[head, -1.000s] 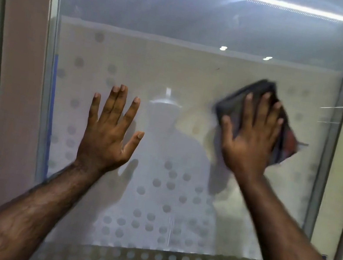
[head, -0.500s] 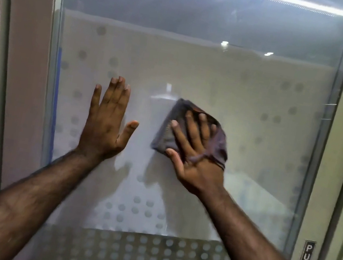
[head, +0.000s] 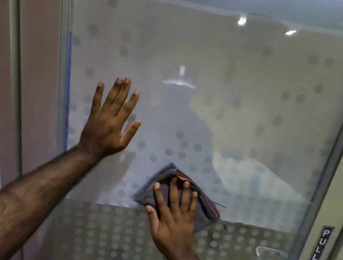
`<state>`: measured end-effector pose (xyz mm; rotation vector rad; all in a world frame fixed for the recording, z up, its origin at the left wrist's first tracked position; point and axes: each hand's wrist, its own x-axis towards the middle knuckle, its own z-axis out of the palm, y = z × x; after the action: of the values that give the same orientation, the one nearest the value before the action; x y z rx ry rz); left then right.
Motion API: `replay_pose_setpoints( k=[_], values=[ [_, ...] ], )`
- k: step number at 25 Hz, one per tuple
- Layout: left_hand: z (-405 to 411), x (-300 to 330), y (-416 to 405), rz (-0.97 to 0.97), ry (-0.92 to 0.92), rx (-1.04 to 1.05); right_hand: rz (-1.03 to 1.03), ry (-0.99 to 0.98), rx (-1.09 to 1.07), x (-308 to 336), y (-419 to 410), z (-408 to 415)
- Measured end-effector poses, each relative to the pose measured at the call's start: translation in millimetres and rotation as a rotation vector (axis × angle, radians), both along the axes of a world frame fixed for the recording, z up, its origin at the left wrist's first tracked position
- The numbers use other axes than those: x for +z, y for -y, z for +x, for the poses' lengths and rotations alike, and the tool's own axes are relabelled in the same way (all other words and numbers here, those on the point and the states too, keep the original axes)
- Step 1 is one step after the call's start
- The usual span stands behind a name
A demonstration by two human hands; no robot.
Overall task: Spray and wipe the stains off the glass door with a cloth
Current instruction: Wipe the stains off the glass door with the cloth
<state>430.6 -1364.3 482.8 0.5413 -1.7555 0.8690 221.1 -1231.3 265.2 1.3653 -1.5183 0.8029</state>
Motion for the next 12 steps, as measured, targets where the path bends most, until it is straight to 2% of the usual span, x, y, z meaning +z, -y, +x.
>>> replay_pose_setpoints(
  k=[2,4,8,10,12],
  values=[
    [1.3,-1.3,0.6,-0.005,-0.003,0.002,0.007,-0.04,0.081,3.1,2.4,1.5],
    [0.5,-2.0,0.8,-0.022,-0.018,0.005,-0.037,0.044,0.097,31.6,-3.7,-15.3],
    [-2.1,-3.2,1.7,-0.029,-0.043,0.006,-0.28,0.339,-0.166,157.0,-9.2,-48.3],
    [-3.1,-4.6,2.2,-0.027,-0.053,0.019,-0.311,0.331,-0.185,216.1,-1.0,-32.6],
    [-2.7,-4.3,2.4,-0.009,-0.075,0.03,-0.283,0.22,-0.131,237.5,13.9,0.5]
  ],
)
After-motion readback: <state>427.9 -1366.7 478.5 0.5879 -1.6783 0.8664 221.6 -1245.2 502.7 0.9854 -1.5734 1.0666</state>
